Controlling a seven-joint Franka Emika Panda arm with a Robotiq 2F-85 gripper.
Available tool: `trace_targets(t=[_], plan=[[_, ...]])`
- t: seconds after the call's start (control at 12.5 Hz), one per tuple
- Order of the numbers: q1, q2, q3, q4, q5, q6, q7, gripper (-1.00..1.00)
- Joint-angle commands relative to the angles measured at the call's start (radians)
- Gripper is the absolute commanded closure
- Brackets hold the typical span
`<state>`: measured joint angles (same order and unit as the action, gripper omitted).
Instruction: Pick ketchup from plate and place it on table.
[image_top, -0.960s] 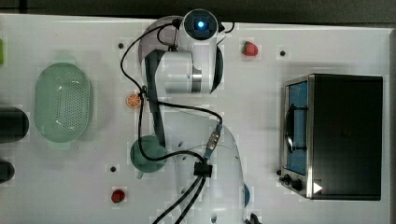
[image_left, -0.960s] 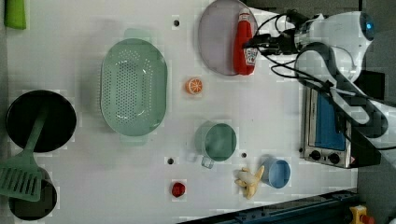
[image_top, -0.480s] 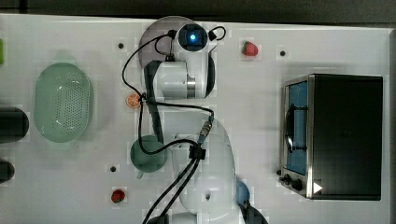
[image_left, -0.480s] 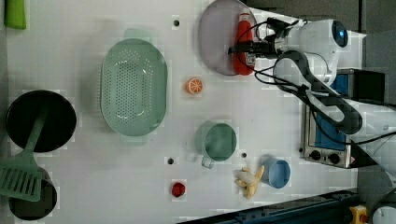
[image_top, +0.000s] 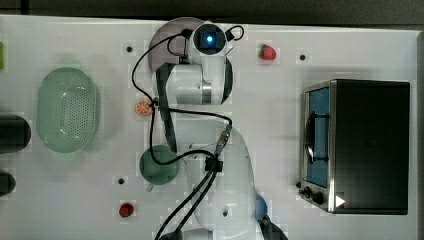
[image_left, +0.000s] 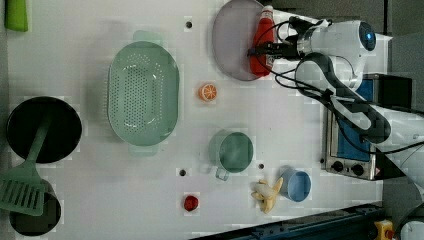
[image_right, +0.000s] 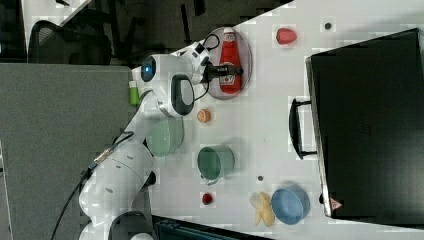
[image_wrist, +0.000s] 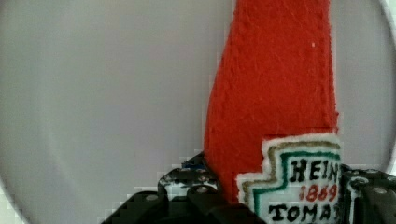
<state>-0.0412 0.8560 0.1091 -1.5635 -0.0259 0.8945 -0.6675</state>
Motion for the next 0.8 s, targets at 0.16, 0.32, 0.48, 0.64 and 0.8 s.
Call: trace_targets(t=[0.16, 0.32, 0.48, 0.64, 0.8], plan=[[-0.008, -0.132, -0.001, 0.015, 0.026, -0.012, 0.002, -0.17], [-0.024, -0.223, -0.001, 0.004, 0.049, -0.105, 0.015, -0.17], [-0.041, -0.325, -0.004, -0.005, 0.053, -0.258, 0.015, -0.17], [-0.057, -0.431, -0.012, -0.023, 0.053, -0.413, 0.015, -0.17], [-0.064, -0.531, -0.033, -0.075, 0.053, -0.541, 0.041, -0.17]])
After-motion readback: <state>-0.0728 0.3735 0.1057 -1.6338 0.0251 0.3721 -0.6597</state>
